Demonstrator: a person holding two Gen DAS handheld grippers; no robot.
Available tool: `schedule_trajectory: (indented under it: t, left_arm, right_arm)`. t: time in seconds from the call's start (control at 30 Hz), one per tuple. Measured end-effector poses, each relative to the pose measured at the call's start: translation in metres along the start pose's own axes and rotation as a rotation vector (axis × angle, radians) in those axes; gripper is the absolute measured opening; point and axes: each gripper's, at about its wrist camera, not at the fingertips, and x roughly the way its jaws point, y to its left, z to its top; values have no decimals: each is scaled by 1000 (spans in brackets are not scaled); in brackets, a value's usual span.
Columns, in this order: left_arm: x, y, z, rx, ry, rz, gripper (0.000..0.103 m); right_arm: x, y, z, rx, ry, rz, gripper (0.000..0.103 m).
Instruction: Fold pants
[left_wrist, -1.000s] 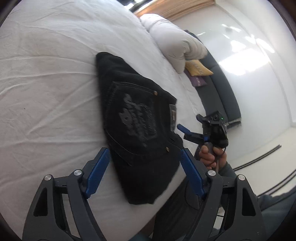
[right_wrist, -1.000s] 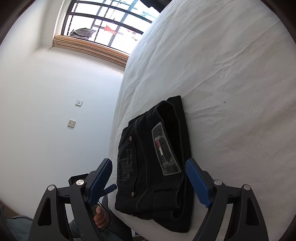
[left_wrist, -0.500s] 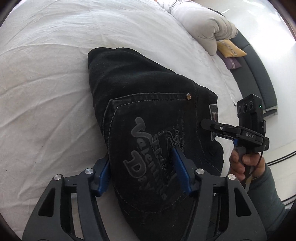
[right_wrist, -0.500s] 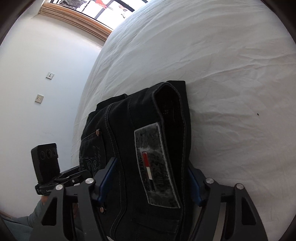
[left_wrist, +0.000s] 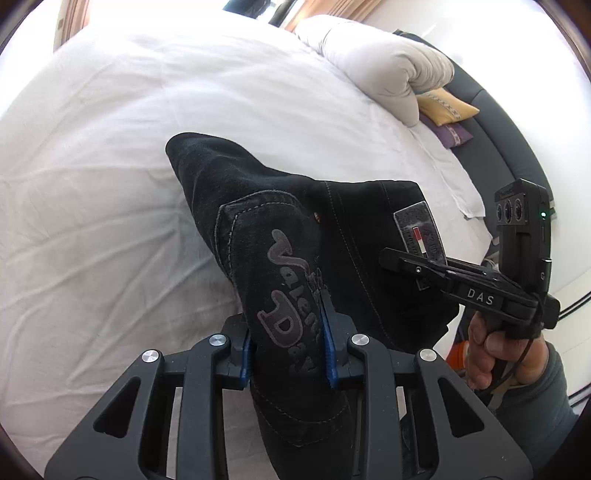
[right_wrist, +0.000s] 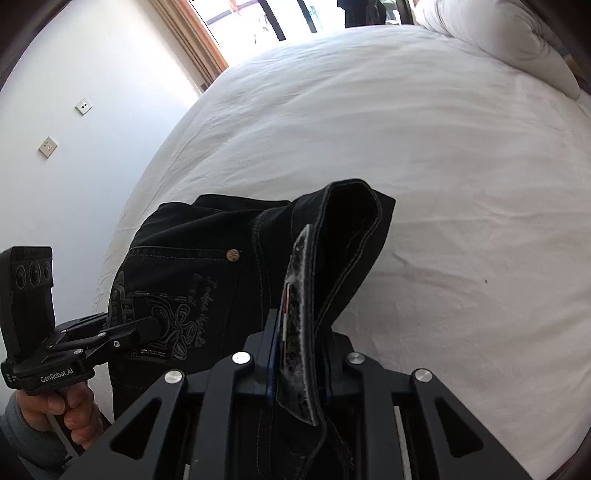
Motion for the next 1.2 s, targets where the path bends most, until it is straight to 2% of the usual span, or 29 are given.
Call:
schedule_trajectory:
  t: [0.17, 0.33, 0.5, 0.7, 0.8, 0.87, 0.9, 1.03, 1.1, 1.2]
  left_arm:
    - [-42, 14, 32, 16, -83, 38, 26]
    - [-56, 43, 69, 31, -119, 109, 26]
    - [-50, 87, 91, 17, -96, 160, 27]
    - [-15, 134, 90, -36, -39, 182, 31]
    - [-8, 144, 88, -59, -46, 179, 40]
    - [-5, 149, 87, -66, -49, 187, 54]
    - [-5, 157, 86, -75, -54, 176, 55]
    - [-12, 170, 83, -132, -67, 109, 56]
    - [-19, 169, 79, -128, -85, 132, 56]
    - [-49, 167, 68, -142, -153, 155, 60]
  right_arm:
    - [-17, 21, 29, -49, -71, 32, 19]
    - [-2, 39, 76, -88, -87, 68, 19]
    - [34, 47, 103, -102, -56, 86, 19]
    - [91, 41, 118, -69, 27, 60, 20]
    - [108, 31, 114, -24, 43, 76, 29]
    - [110, 26, 107, -19, 43, 72, 40]
    - [111, 22, 105, -10, 38, 73, 44]
    - [105, 1, 97, 82, 10, 169, 54]
    - [95, -7, 92, 112, 1, 178, 61]
    - [74, -24, 80, 168, -29, 174, 66]
